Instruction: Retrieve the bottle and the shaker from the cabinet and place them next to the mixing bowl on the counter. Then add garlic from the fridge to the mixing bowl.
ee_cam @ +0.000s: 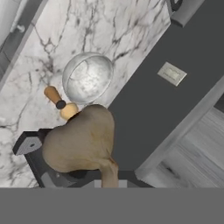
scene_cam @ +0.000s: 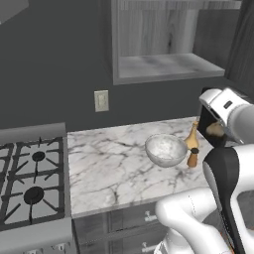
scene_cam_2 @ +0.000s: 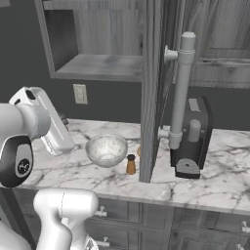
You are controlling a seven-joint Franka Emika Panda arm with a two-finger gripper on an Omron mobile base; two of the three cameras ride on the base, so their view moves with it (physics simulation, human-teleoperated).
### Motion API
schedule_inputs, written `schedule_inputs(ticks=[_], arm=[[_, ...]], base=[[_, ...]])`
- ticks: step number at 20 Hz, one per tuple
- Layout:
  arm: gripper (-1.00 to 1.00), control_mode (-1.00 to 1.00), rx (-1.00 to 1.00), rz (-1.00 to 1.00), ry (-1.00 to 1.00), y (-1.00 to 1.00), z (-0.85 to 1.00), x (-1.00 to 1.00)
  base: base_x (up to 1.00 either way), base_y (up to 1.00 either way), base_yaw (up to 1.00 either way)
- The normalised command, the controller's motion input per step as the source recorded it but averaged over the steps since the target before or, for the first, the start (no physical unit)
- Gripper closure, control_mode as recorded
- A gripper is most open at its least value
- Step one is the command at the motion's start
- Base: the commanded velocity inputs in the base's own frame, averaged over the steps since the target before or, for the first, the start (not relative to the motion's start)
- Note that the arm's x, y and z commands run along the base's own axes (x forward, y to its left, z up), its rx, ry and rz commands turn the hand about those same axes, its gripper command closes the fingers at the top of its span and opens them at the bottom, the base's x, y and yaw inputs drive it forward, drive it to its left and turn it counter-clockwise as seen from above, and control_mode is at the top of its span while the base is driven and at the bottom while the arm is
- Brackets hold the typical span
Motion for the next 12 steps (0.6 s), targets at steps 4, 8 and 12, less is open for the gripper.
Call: schedule_inputs(ticks=[4,8,12], arm=[[1.0,-1.0,0.0,0.02,-0.18,0.0,-0.21,0.21],[1.0,-1.0,0.0,0.06,-0.1,0.0,-0.37,0.34],[1.0,-1.0,0.0,0.05,0.03,0.0,-0.42,0.34]], base=[[0.0,0.0,0.0],[0.0,0.0,0.0],[0.0,0.0,0.0]])
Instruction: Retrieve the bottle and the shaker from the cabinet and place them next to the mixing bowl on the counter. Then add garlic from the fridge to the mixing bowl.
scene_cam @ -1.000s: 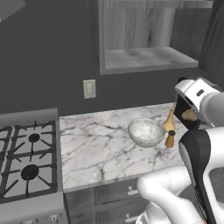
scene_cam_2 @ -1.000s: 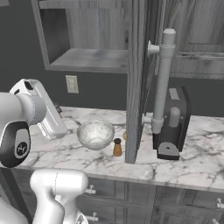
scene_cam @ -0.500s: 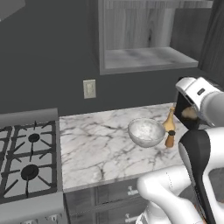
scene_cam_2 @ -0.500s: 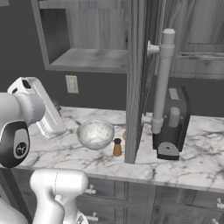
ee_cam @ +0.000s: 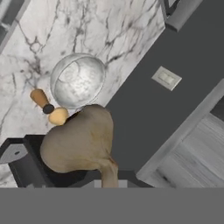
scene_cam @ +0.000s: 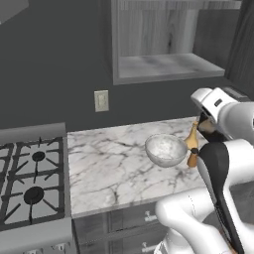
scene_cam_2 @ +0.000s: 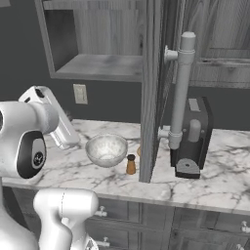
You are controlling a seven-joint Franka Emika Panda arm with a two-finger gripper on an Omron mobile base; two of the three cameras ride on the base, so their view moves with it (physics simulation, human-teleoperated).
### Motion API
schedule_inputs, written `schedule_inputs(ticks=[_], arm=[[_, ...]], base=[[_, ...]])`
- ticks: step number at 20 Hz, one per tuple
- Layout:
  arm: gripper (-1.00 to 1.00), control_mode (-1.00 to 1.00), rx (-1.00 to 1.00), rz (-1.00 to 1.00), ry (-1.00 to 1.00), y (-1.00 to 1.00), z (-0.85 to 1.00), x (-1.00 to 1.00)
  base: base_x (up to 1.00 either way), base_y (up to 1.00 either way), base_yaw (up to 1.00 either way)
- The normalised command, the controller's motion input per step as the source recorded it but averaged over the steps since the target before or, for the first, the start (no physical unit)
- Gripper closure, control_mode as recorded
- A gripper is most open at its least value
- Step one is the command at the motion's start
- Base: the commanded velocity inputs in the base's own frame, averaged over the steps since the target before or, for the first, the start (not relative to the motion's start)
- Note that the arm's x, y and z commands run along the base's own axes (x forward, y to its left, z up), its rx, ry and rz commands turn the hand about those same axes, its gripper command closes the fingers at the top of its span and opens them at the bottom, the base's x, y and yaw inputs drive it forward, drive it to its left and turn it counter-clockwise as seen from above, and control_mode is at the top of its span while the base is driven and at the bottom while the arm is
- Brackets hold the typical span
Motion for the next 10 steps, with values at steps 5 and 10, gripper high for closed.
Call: schedule_inputs(ticks=[5,10], arm=[[1.0,-1.0,-0.01,0.06,0.09,0.0,-0.35,0.12],[1.0,-1.0,-0.04,0.04,0.0,0.0,-0.48,0.07]], base=[[0.0,0.0,0.0],[0.0,0.0,0.0]])
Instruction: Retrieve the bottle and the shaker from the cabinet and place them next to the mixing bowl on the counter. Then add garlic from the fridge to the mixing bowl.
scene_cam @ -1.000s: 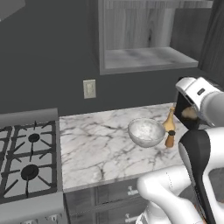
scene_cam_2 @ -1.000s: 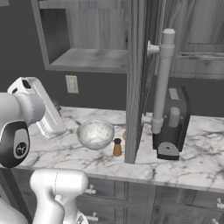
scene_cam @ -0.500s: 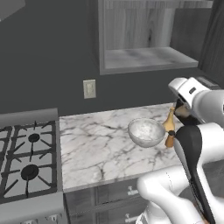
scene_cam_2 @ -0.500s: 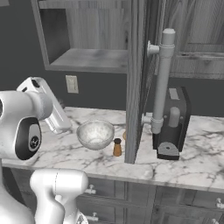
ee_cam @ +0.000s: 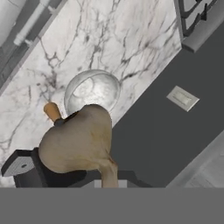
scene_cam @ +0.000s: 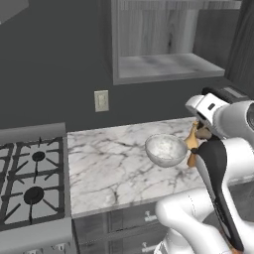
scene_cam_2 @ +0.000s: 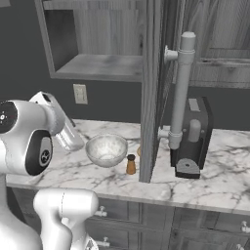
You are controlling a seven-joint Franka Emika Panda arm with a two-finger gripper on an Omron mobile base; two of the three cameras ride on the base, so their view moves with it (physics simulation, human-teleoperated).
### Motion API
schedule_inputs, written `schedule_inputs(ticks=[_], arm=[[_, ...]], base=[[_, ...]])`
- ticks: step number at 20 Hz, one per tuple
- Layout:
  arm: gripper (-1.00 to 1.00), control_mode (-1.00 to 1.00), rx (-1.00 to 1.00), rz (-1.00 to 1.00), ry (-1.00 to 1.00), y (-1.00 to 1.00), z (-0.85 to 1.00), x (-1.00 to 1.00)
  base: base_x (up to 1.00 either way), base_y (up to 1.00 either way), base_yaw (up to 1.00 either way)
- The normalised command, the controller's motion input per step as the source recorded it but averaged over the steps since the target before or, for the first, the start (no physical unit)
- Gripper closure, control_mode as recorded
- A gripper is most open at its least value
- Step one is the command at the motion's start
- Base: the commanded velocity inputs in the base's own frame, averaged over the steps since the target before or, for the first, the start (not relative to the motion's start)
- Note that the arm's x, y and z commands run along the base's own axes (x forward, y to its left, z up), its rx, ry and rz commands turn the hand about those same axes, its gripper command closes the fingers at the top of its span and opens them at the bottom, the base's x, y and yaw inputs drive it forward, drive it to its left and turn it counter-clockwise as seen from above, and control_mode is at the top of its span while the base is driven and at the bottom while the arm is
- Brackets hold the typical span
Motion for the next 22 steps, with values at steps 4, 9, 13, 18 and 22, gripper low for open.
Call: schedule_inputs(ticks=[4,9,13,18,22], arm=[[1.0,-1.0,-0.04,0.01,0.0,0.0,-0.57,0.31],[1.0,-1.0,-0.02,0.01,0.0,0.0,-0.56,0.6],[1.0,-1.0,0.0,0.02,0.0,0.0,-0.56,0.56],[1.0,-1.0,0.0,0.02,0.0,0.0,-0.57,0.5],[1.0,-1.0,0.0,0.03,0.0,0.0,-0.49,0.39]], base=[[0.0,0.0,0.0],[0.0,0.0,0.0],[0.0,0.0,0.0],[0.0,0.0,0.0],[0.0,0.0,0.0]])
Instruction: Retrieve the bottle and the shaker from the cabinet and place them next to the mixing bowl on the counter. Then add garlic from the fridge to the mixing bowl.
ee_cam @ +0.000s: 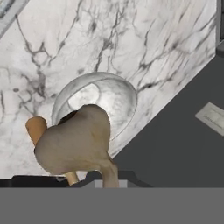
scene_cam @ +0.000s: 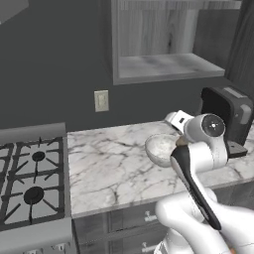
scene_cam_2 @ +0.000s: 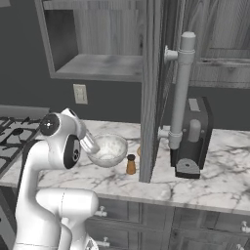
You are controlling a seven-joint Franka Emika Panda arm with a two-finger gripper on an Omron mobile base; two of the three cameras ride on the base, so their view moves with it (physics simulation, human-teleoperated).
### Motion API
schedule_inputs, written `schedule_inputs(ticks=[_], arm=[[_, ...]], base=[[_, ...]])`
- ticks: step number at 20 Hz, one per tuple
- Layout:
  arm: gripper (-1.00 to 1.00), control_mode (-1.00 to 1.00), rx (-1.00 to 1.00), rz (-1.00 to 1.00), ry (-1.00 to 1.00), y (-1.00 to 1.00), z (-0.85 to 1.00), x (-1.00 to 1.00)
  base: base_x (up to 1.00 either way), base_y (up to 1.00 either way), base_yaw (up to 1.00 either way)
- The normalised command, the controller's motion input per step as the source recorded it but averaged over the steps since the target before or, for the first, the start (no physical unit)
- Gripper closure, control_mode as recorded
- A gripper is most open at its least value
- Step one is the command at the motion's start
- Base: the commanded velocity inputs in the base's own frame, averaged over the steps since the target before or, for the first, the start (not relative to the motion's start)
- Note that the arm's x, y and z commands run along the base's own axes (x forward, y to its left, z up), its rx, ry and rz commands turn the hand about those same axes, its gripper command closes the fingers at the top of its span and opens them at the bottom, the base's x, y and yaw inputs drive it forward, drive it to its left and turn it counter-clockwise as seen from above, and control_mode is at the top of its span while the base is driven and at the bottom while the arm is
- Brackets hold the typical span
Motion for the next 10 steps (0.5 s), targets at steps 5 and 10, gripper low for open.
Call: schedule_inputs(ticks=[5,10], arm=[[1.0,-1.0,0.0,0.02,0.0,0.0,-0.41,0.29],[1.0,-1.0,0.0,0.03,0.0,0.0,-0.35,0.02]], base=[[0.0,0.0,0.0],[0.0,0.0,0.0]])
